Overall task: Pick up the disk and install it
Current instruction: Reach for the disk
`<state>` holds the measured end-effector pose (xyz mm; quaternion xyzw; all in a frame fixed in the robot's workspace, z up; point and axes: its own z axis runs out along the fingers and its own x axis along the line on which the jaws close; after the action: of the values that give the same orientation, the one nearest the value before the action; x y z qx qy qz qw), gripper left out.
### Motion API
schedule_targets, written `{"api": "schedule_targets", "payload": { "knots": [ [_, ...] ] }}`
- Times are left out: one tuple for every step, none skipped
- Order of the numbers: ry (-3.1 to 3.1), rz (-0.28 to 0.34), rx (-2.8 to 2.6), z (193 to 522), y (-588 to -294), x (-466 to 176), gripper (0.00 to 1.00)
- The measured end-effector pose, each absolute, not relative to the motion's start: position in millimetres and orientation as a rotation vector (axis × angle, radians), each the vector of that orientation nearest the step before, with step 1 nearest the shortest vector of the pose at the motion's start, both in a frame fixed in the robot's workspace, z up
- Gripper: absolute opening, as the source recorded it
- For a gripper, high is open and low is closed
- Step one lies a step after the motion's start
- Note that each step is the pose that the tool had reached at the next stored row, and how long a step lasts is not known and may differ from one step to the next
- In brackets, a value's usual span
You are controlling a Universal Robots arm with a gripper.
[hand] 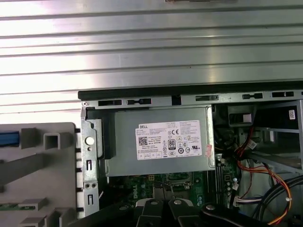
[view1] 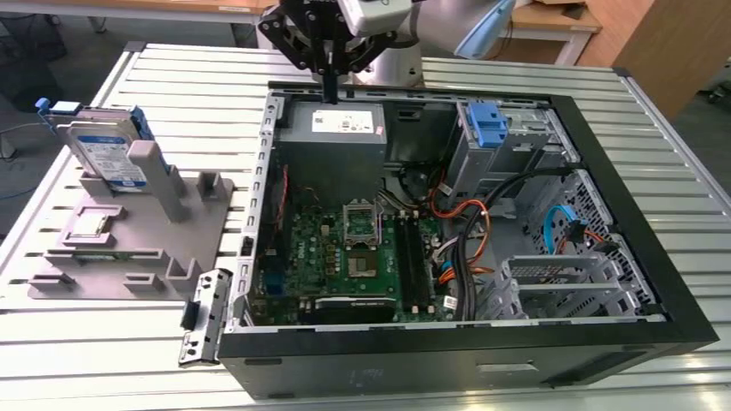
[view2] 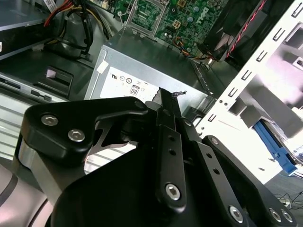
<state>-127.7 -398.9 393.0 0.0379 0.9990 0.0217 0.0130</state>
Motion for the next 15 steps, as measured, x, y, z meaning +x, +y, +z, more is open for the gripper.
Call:
{"api": "schedule_targets", "payload": {
  "knots": [
    [3.113,0.068,0.118,393.0,-398.9,-128.2,0.11],
    [3.112,0.068,0.118,392.9,-398.9,-128.7,0.11],
    [3.112,0.068,0.118,392.9,-398.9,-129.2,0.11],
    [3.112,0.068,0.118,392.9,-398.9,-129.8,0.11],
    [3.112,0.068,0.118,392.9,-398.9,-130.3,0.11],
    [3.112,0.068,0.118,392.9,-398.9,-131.0,0.11],
    [3.112,0.068,0.118,392.9,-398.9,-131.5,0.11],
    [3.112,0.068,0.118,392.8,-398.9,-132.2,0.11],
    [3.112,0.068,0.118,392.8,-399.0,-132.9,0.11],
    [3.112,0.068,0.118,392.8,-399.0,-133.8,0.11],
    [3.112,0.068,0.118,392.8,-399.0,-134.6,0.11],
    [3.113,0.068,0.118,392.7,-398.9,-135.5,0.11],
    [3.112,0.068,0.118,392.7,-398.9,-136.5,0.11],
    [3.113,0.068,0.118,392.7,-398.9,-137.4,0.11],
    [3.112,0.068,0.118,392.6,-398.9,-138.4,0.11]
  ]
}}
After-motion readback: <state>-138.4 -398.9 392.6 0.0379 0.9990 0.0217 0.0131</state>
